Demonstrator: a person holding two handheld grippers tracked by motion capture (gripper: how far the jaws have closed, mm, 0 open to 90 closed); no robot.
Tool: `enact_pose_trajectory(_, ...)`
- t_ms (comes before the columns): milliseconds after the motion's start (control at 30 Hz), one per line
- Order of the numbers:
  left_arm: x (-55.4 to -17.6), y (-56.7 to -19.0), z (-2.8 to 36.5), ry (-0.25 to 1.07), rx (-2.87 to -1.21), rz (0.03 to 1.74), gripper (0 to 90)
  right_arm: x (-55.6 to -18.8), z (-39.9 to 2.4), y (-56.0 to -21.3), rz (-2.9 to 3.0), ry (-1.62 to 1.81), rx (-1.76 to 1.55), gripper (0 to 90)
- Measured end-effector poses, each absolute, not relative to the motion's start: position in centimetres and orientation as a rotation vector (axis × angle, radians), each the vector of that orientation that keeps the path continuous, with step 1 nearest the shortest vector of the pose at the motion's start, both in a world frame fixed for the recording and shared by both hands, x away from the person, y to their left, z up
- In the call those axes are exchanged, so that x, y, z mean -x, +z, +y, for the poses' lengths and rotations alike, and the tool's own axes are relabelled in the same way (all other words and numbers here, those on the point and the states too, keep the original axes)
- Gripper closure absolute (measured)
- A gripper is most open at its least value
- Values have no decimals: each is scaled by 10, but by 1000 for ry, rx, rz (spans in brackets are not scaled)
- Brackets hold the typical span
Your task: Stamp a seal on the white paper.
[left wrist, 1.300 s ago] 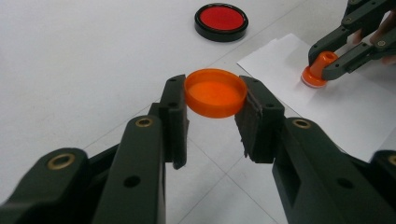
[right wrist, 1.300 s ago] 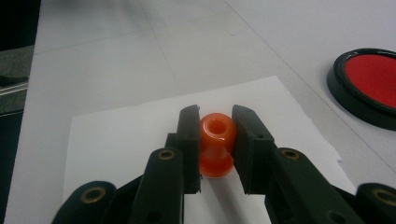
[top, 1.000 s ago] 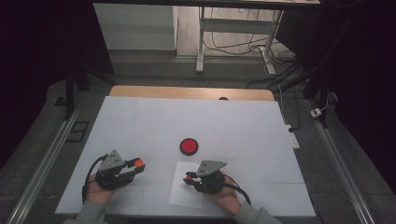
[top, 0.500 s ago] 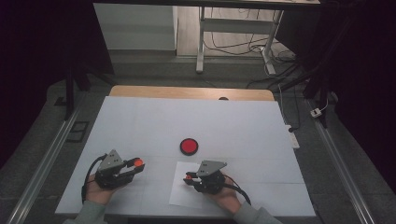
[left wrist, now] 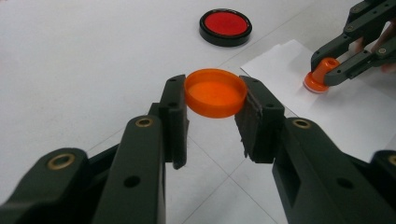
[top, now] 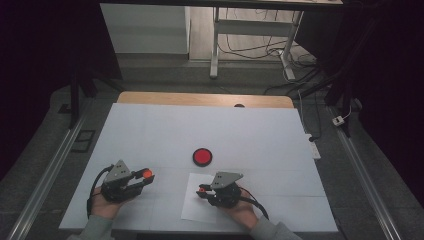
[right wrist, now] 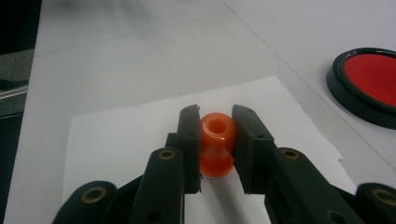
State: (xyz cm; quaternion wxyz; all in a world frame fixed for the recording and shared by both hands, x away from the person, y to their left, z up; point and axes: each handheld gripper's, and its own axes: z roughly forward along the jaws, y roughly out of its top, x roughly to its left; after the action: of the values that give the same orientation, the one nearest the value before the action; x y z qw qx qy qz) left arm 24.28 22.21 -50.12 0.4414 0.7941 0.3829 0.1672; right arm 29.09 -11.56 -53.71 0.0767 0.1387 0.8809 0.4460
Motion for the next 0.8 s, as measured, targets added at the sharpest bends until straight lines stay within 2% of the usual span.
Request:
enact_pose_trajectory(667,-244,-502,222,413,-1974,951,646,-290,-116,-537,2633,1326,-416,726)
enact_pose_trajectory(800,-244,-503,222,411,-1975,953,646,-291,-121,-530,2607,1434,-447,718)
